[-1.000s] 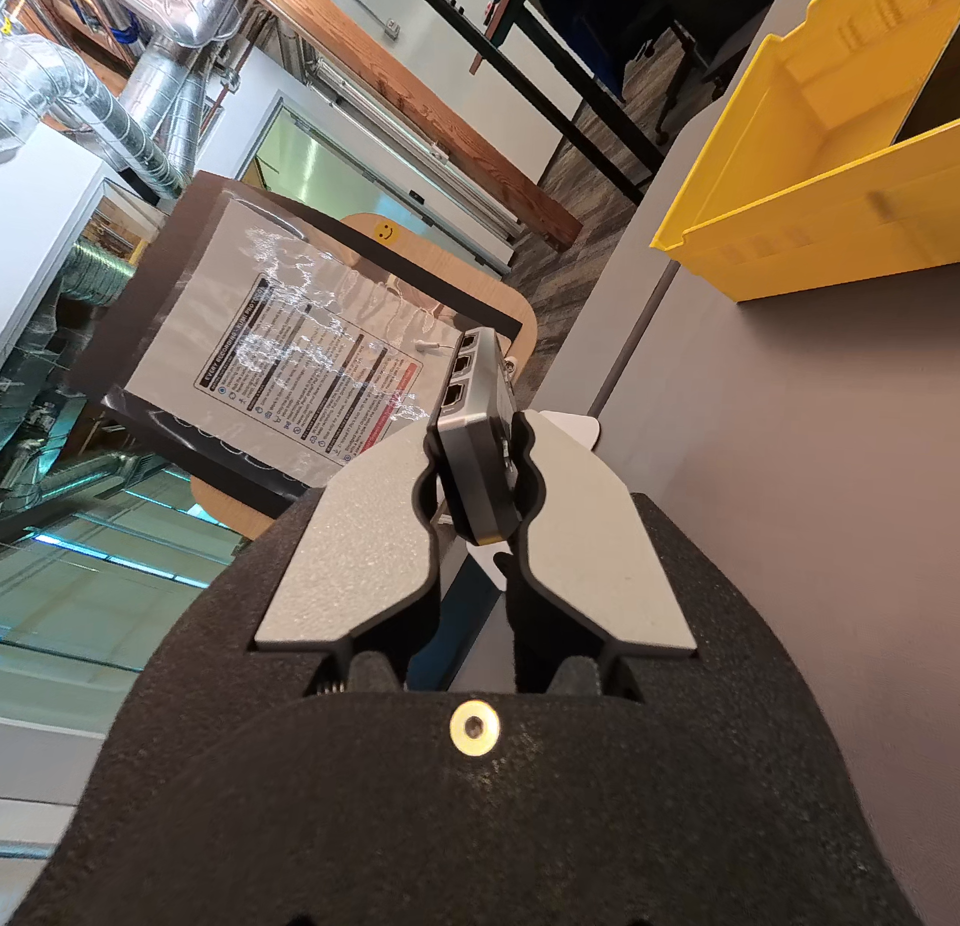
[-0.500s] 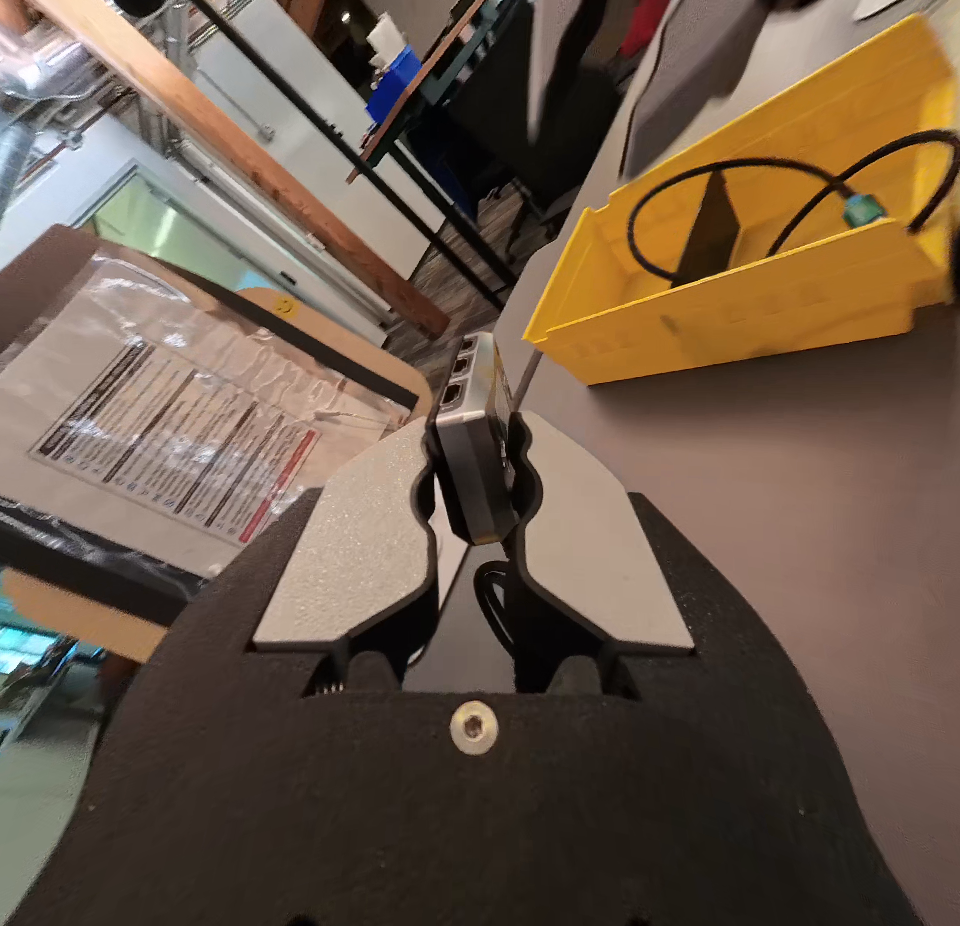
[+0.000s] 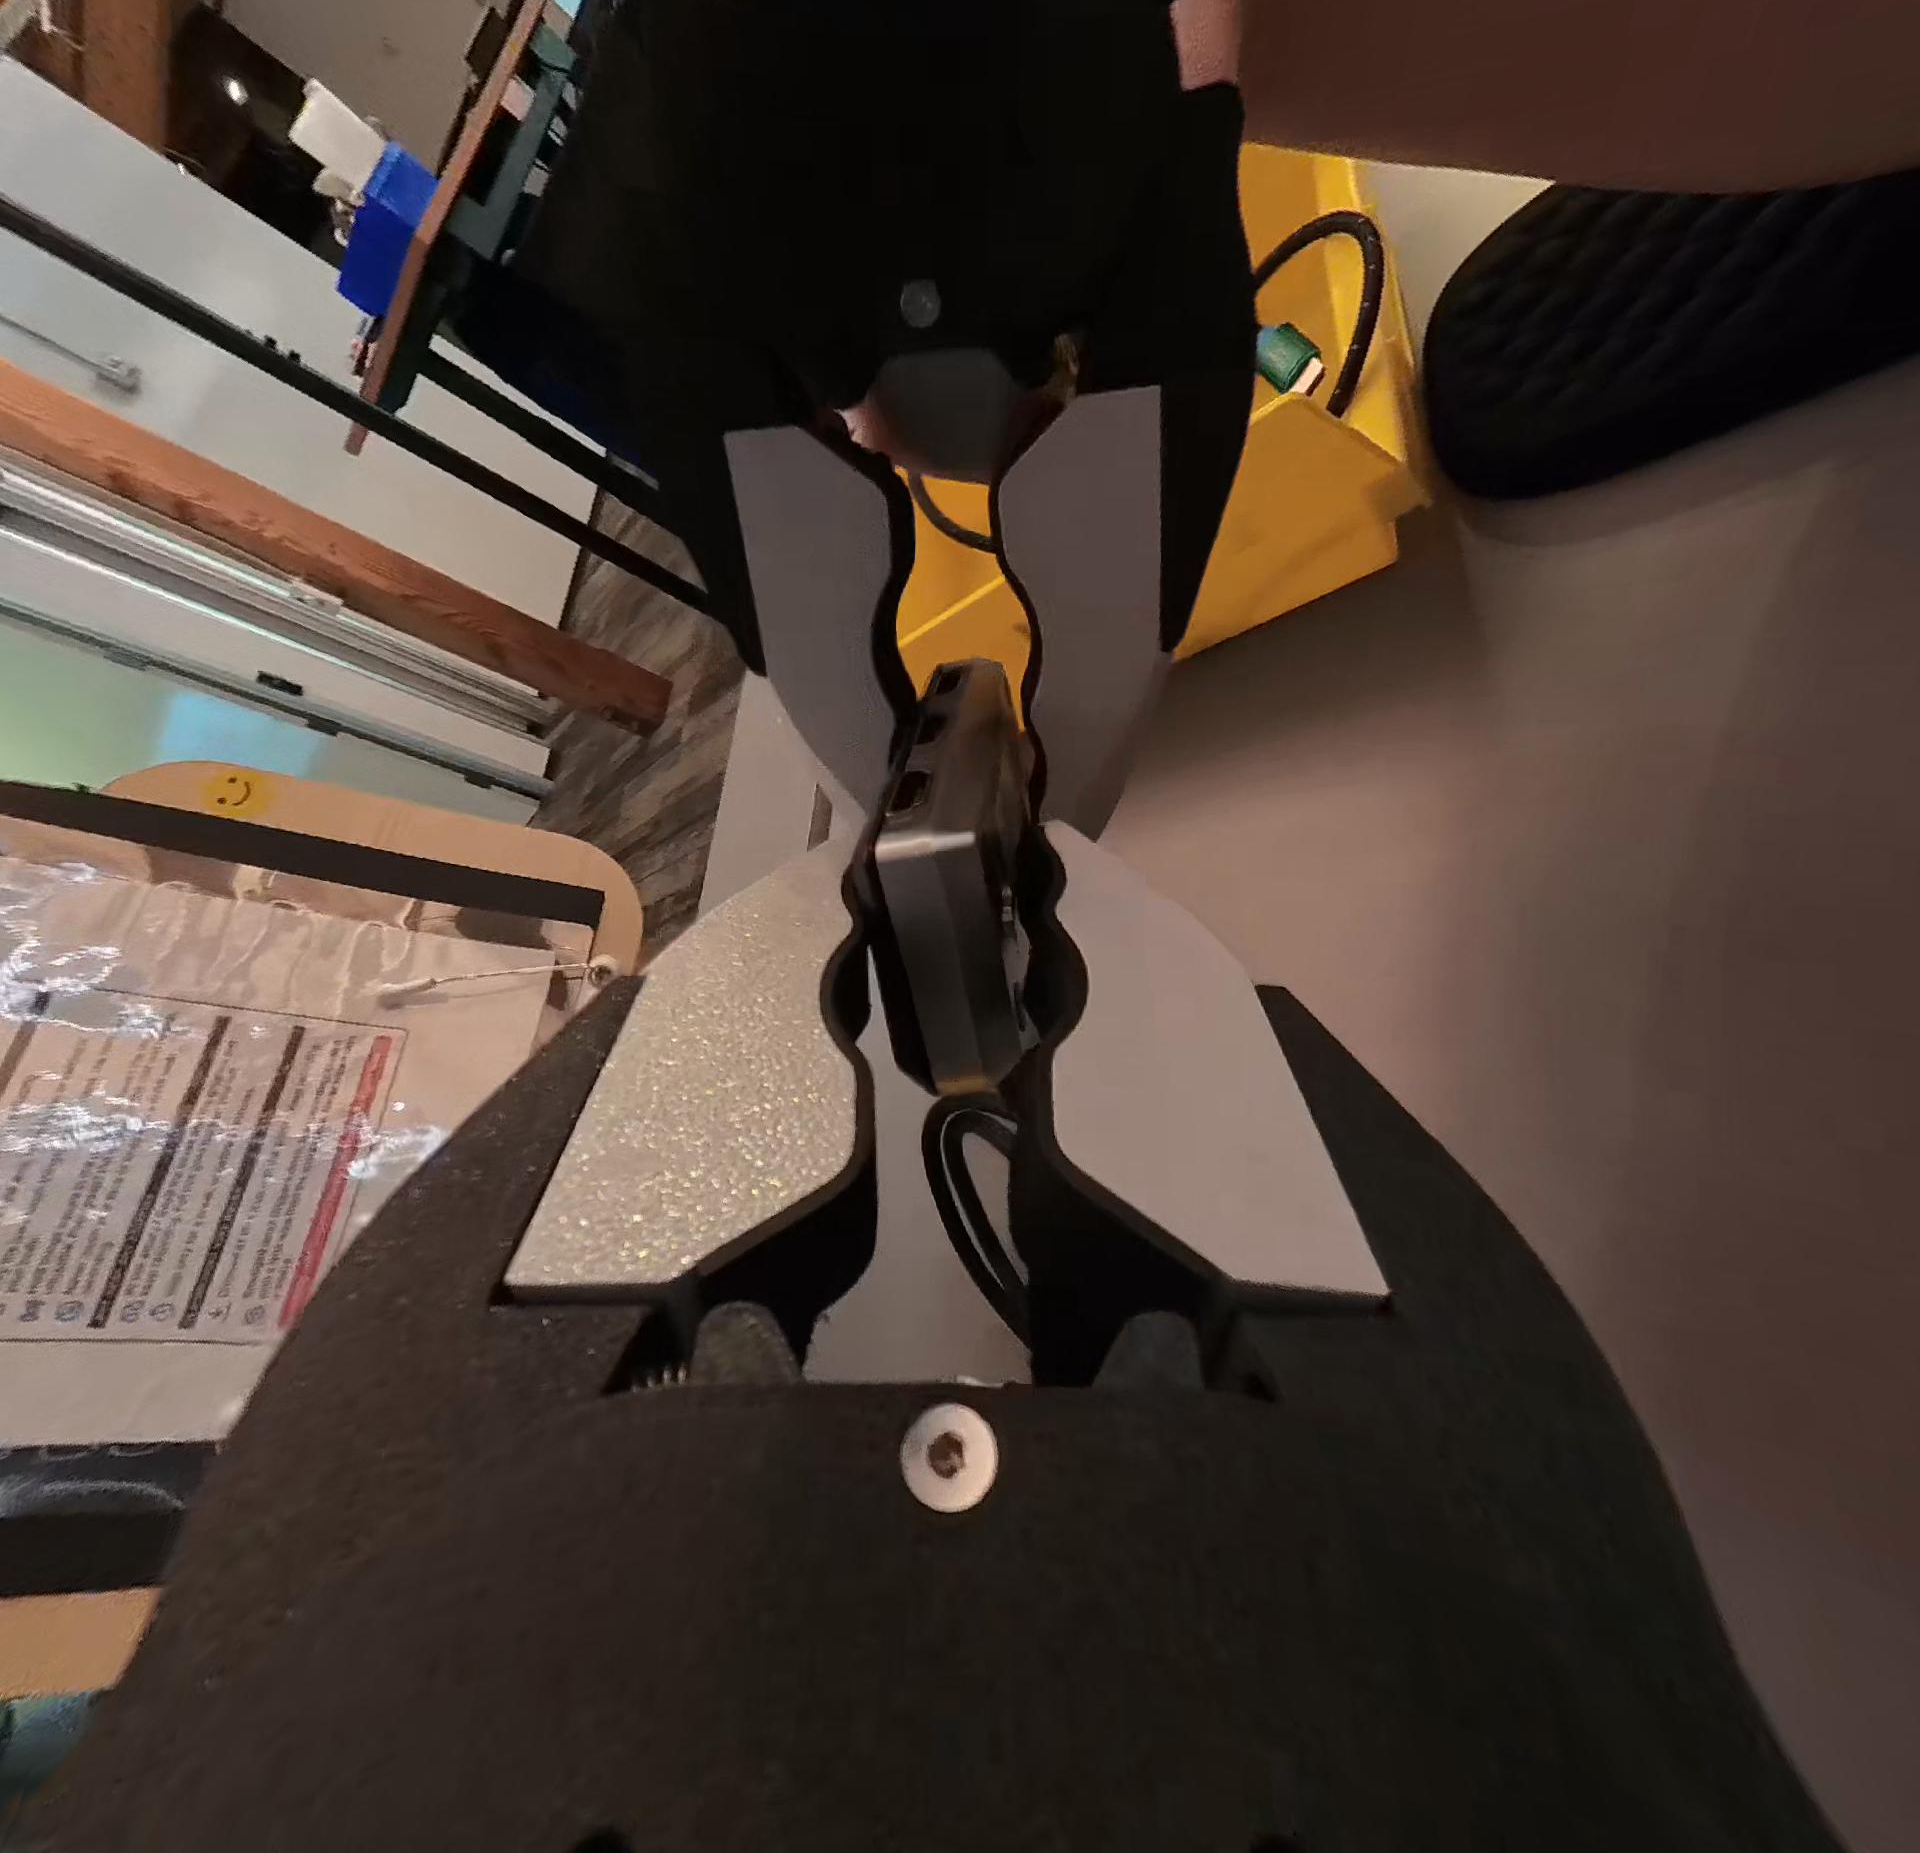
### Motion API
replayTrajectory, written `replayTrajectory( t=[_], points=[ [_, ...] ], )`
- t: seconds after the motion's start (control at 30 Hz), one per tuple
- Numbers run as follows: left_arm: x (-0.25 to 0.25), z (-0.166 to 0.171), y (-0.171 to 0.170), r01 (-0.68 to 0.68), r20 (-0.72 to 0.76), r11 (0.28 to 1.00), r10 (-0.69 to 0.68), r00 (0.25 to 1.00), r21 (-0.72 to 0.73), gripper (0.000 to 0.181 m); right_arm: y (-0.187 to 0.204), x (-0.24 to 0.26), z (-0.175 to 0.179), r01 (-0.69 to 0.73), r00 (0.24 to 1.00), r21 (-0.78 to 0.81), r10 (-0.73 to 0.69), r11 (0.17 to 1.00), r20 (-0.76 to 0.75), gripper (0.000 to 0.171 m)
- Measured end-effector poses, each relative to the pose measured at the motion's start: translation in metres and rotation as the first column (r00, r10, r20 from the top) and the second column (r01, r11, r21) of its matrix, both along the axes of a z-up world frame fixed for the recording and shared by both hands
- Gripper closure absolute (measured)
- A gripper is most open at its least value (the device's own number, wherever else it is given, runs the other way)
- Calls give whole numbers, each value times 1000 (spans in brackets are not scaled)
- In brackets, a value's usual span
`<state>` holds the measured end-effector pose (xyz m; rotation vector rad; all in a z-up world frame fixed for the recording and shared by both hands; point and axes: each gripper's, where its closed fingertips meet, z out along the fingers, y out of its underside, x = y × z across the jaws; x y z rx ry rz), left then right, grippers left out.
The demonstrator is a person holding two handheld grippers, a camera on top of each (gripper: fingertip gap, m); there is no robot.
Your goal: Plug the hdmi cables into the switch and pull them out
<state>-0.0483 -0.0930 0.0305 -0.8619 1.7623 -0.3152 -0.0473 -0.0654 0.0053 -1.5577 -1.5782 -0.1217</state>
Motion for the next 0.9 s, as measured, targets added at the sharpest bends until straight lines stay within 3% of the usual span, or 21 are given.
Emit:
replayTrajectory(
  t=[0.03,0.27,0.53,0.73,0.9],
  points=[
    [0,1,3,-18,12,1000,18,1000,-9,152,1,1,-1,10,1000,-11,-10,1000,-2,145],
    [-18,32,29,-164,133,980,178,975,-113,104,18,18,26,144,987,86,-137,986,-80,149],
    [-40,72,27,-127,284,960,197,938,-248,101,15,86,104,379,902,253,-294,890,-317,149],
    [-46,77,31,-150,292,953,226,929,-262,98,-19,151,168,556,801,405,-336,726,-496,149],
    [-43,73,31,-150,271,945,232,934,-290,95,-48,197,183,664,721,379,-416,645,-555,149]
  ],
)
